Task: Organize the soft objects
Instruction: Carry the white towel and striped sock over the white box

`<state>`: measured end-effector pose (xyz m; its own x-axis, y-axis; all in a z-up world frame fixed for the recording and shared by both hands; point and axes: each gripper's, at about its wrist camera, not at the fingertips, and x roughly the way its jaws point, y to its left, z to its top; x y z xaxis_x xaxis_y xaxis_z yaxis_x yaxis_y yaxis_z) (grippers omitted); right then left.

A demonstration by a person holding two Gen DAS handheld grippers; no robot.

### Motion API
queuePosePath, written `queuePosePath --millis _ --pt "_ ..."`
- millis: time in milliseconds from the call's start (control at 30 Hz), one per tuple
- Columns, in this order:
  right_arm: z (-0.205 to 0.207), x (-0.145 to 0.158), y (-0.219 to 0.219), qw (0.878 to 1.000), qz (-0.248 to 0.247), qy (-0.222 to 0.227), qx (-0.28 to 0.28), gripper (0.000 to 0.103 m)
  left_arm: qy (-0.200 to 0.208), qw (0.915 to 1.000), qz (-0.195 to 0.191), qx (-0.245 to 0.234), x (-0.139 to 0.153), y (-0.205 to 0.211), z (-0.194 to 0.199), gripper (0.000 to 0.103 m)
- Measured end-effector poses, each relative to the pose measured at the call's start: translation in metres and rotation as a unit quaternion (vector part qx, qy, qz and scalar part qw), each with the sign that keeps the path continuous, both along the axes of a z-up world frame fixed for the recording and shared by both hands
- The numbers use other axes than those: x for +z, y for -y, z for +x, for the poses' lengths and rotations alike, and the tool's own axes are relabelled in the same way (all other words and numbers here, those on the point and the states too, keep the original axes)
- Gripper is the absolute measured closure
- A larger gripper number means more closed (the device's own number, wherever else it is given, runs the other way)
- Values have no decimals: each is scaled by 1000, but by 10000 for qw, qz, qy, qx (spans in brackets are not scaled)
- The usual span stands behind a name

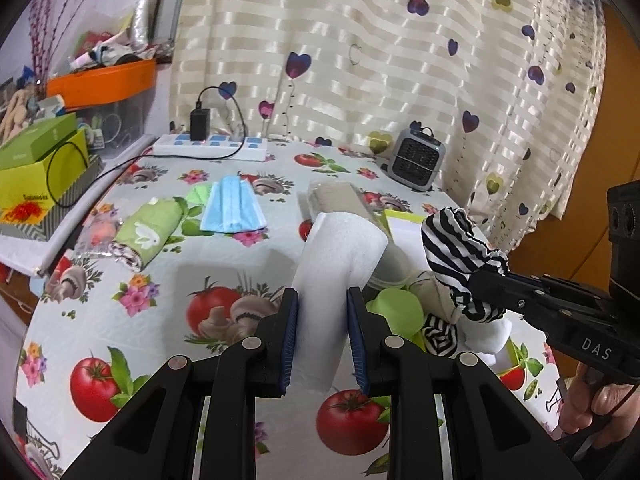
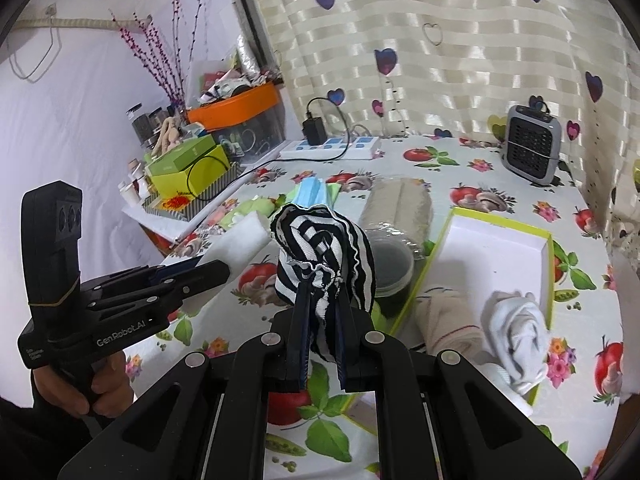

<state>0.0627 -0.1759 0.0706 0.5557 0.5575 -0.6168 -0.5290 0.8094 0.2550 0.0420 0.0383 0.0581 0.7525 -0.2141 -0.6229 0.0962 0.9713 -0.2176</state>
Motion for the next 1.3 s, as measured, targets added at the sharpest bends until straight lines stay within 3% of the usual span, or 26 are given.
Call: queuePosePath --millis 533,1300 --pt "10 8 65 9966 181 33 -806 92 158 9982 59 -570 15 48 17 80" --pt "23 -2 99 9924 197 -100 -1213 92 71 9942 140 -1067 14 108 53 80"
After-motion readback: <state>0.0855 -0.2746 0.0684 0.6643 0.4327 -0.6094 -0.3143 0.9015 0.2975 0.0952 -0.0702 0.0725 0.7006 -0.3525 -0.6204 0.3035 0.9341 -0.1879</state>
